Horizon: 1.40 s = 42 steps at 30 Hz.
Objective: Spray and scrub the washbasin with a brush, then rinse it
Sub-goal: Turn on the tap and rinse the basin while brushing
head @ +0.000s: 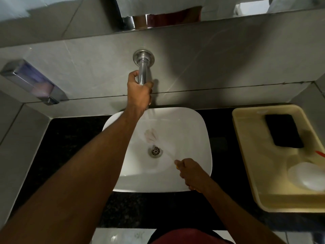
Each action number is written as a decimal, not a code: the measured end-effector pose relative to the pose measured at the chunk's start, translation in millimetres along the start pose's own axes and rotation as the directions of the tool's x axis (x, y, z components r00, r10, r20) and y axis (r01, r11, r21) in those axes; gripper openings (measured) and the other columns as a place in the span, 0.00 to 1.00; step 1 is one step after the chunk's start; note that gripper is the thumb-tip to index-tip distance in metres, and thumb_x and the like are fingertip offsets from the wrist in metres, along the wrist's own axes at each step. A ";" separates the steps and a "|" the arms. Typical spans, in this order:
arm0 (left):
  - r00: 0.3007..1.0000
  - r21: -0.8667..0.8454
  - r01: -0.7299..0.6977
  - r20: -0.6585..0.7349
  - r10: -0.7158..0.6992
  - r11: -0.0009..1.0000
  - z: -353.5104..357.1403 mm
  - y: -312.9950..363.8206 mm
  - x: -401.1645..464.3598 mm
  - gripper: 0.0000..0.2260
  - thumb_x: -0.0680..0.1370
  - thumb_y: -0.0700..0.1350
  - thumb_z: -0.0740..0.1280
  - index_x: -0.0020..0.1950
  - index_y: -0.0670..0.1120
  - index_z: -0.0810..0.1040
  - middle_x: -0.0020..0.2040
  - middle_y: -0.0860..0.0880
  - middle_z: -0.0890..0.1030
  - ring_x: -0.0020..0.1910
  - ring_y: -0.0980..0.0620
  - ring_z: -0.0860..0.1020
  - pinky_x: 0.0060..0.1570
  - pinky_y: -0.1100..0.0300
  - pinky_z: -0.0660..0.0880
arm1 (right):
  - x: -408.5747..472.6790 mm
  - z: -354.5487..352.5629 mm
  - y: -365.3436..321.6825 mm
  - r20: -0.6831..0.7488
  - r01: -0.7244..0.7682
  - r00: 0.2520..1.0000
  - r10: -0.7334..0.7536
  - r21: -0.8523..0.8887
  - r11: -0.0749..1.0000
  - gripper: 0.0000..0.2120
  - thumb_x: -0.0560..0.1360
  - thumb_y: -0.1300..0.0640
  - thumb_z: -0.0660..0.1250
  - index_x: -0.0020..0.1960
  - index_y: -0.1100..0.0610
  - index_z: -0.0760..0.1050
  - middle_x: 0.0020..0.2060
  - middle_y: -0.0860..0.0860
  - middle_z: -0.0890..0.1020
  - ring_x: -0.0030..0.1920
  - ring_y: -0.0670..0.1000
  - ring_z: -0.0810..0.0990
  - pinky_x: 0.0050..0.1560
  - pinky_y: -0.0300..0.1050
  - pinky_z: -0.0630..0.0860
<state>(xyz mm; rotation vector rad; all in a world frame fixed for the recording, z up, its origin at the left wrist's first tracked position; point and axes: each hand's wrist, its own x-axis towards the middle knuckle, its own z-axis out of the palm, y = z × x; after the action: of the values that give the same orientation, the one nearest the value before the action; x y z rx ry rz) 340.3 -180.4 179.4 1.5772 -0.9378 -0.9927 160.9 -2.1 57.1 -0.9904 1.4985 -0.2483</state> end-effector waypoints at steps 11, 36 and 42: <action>1.000 0.008 -0.008 -0.022 0.008 1.000 1.8 -2.2 2.0 0.21 0.79 0.40 0.67 0.70 0.51 0.66 0.54 0.37 0.78 0.36 0.51 0.75 0.28 0.62 0.74 | 6.3 13.7 -14.3 0.022 -0.091 0.996 0.090 0.091 0.992 0.21 0.79 0.43 0.59 0.52 0.63 0.71 0.36 0.55 0.72 0.24 0.48 0.67 0.25 0.39 0.66; 0.999 -0.030 -0.031 -0.011 0.031 0.999 0.8 -3.7 1.4 0.19 0.78 0.42 0.70 0.66 0.50 0.68 0.46 0.41 0.76 0.30 0.52 0.73 0.25 0.60 0.72 | -10.0 14.3 10.8 0.050 -0.103 0.994 0.094 0.223 0.969 0.23 0.79 0.40 0.58 0.52 0.62 0.73 0.33 0.54 0.74 0.19 0.45 0.65 0.22 0.36 0.64; 1.000 -0.032 -0.018 -0.010 0.018 0.999 1.8 -3.2 1.4 0.20 0.78 0.42 0.70 0.67 0.51 0.67 0.51 0.40 0.77 0.34 0.51 0.75 0.27 0.62 0.73 | -0.7 21.6 -9.7 0.111 -0.141 0.988 0.111 0.314 0.939 0.23 0.79 0.42 0.59 0.52 0.63 0.74 0.32 0.53 0.74 0.20 0.45 0.66 0.22 0.37 0.65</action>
<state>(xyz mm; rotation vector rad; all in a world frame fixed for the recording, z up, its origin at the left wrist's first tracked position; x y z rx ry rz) 339.4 -181.6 175.7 1.5430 -0.9229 -0.9822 184.3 1.0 59.5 -0.6342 1.3780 -0.3380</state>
